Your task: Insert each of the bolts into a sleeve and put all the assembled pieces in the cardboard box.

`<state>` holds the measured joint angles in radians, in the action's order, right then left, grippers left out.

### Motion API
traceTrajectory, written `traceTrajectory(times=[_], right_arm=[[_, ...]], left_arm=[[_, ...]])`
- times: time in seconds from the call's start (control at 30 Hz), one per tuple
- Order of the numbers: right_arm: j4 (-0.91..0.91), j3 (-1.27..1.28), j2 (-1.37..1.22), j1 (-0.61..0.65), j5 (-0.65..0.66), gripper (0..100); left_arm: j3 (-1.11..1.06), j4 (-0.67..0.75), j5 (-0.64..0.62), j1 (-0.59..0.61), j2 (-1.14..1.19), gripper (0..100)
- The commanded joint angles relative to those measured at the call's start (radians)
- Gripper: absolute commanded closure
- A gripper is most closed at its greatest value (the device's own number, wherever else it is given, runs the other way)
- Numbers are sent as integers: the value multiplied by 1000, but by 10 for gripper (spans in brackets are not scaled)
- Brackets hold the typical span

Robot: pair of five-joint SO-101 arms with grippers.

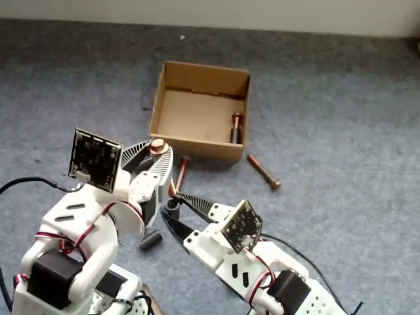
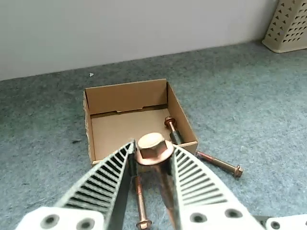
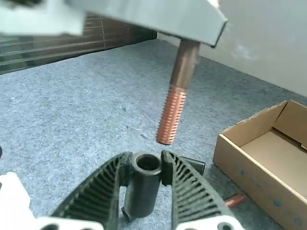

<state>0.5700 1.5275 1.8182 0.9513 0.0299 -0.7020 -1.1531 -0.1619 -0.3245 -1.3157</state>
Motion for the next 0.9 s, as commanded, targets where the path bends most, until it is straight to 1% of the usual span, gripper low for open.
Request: traceTrajectory(times=[0.0, 0.1, 0.27, 0.47, 0.63, 0.73, 0.87], right_arm=[[2, -67, 15, 12, -9, 994], [2, -68, 15, 10, -11, 994], [4, -67, 15, 10, -11, 994], [5, -67, 15, 8, -68, 994], [5, -62, 15, 7, -68, 994], [38, -68, 15, 7, -71, 994], [47, -70, 15, 7, -71, 994]], left_arm=[[2, 28, -8, -12, -21, 995], [1, 20, -5, -12, -21, 995], [2, -35, -3, -15, -21, 995], [1, -94, -3, -97, -21, 995], [-18, -95, -2, -96, -22, 995], [-31, -115, 2, -96, -22, 995], [-41, -126, 80, -102, -22, 995]])
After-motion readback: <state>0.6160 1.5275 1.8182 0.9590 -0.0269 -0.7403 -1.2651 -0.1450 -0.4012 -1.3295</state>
